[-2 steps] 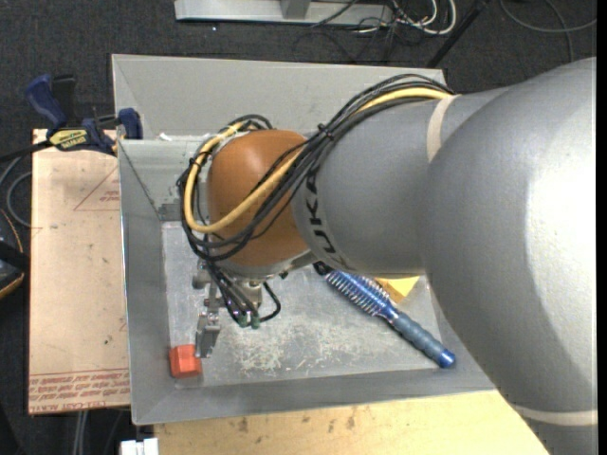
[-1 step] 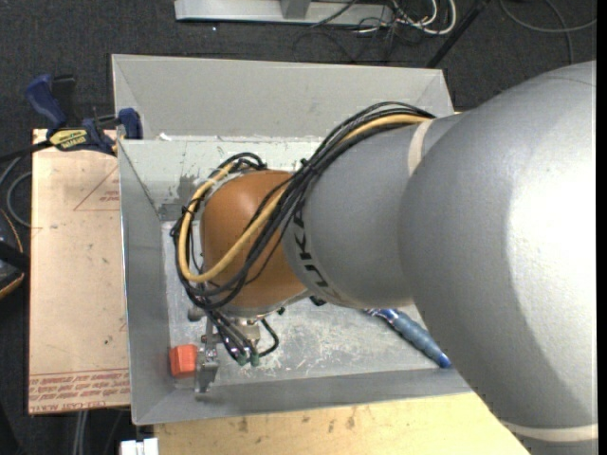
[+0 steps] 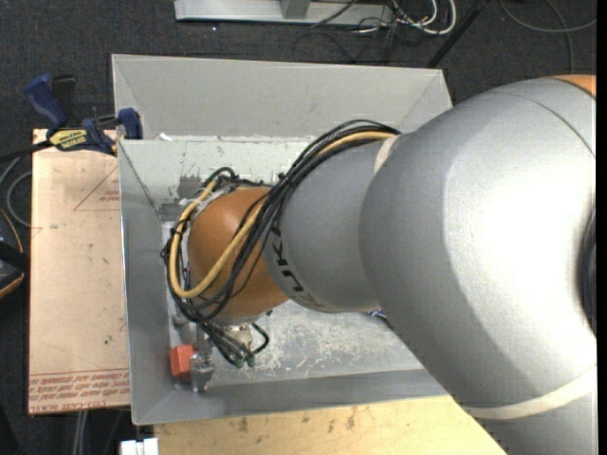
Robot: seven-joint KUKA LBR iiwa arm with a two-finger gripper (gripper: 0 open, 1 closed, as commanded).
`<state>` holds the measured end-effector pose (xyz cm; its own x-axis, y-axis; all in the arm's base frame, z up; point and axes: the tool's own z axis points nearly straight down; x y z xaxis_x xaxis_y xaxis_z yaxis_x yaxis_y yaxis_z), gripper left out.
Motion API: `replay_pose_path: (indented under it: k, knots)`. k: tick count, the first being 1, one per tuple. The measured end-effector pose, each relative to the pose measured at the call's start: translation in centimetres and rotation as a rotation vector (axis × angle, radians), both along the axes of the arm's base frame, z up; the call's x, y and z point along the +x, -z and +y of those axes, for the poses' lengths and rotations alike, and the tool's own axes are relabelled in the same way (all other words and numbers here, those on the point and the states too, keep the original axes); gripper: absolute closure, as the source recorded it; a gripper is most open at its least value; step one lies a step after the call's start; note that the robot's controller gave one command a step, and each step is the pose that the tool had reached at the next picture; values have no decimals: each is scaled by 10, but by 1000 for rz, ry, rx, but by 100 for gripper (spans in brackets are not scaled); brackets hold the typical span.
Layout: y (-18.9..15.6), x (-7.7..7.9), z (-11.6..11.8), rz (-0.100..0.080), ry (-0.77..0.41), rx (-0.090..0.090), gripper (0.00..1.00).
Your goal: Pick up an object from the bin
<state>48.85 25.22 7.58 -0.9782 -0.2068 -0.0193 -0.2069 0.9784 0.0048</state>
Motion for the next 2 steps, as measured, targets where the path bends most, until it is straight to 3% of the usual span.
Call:
replay_pose_path:
  k: [1,2]
  knots:
    - [-2,0,1,-1,-1,3,100]
    - [-122,-6,-1,11,14,-4,100]
